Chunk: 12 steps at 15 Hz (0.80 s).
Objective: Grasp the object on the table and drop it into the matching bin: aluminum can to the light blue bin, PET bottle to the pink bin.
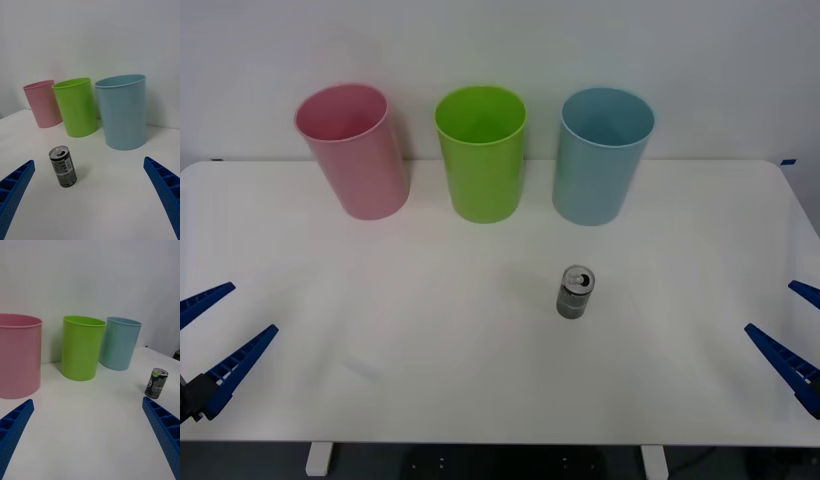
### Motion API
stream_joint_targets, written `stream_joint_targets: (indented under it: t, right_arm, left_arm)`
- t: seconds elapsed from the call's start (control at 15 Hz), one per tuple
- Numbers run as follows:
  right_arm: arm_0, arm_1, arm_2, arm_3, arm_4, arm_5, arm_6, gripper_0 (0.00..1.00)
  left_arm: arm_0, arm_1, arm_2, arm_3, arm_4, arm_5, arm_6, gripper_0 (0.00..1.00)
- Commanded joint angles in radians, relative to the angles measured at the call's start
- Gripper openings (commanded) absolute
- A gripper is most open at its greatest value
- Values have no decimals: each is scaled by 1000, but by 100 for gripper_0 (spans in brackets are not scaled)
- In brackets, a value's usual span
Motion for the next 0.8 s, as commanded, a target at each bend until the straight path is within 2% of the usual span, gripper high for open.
stream_joint_targets:
  t: [0.07,0.27,0.8]
  right_arm:
    - [0,0,0,0,0,0,0,100]
    - [45,7,5,-23,5,11,-3,100]
    - [34,7,63,-23,43,51,25,100]
  left_arm:
    - [0,0,0,0,0,0,0,100]
    - [0,0,0,0,0,0,0,100]
    - [0,0,0,0,0,0,0,100]
